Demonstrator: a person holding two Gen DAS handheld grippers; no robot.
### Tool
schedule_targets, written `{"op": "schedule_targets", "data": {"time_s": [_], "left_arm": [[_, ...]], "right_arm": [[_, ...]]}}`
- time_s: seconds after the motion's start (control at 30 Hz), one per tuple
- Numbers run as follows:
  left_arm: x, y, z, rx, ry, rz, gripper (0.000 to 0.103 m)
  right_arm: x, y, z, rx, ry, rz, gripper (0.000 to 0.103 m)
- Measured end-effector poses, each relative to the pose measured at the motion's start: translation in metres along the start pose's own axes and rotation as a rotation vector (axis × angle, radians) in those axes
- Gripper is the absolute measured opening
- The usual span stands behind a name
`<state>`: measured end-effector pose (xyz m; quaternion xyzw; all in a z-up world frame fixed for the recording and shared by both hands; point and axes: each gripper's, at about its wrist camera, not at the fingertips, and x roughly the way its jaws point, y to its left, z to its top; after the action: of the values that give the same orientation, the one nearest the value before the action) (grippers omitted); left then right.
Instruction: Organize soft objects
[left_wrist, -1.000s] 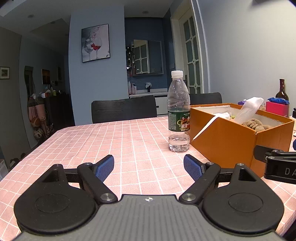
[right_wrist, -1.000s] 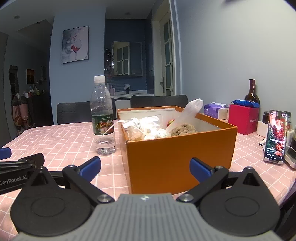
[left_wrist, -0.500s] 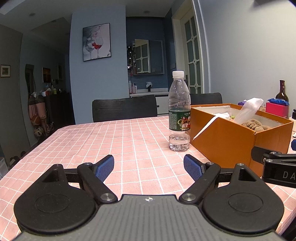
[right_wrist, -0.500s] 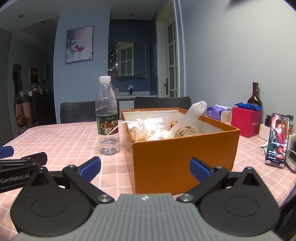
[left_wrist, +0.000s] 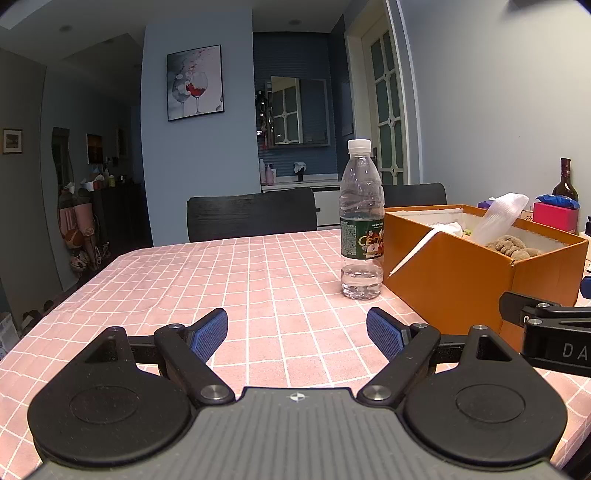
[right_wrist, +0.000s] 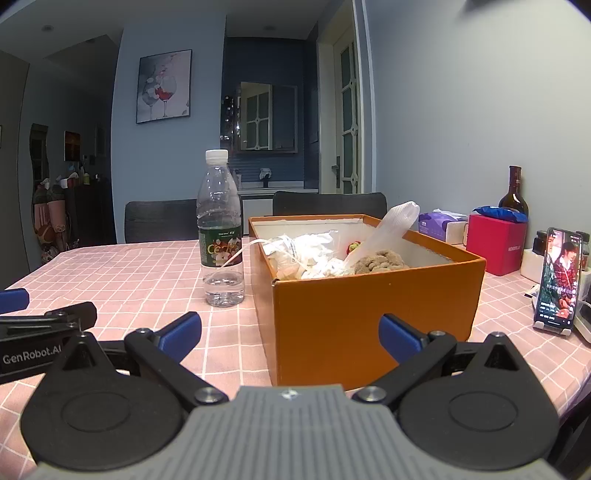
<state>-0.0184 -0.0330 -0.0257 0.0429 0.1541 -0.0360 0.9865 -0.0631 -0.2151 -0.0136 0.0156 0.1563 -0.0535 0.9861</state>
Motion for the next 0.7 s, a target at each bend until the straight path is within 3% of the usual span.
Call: {"op": "schedule_targets", "data": {"time_s": [0.7], "left_arm": [[-0.0008, 0.0000, -0.0009, -0.003, 0.009, -0.001, 0.100]], "right_arm": [[0.0003, -0.0008, 0.0000, 0.007, -0.003, -0.004, 0.100]]}}
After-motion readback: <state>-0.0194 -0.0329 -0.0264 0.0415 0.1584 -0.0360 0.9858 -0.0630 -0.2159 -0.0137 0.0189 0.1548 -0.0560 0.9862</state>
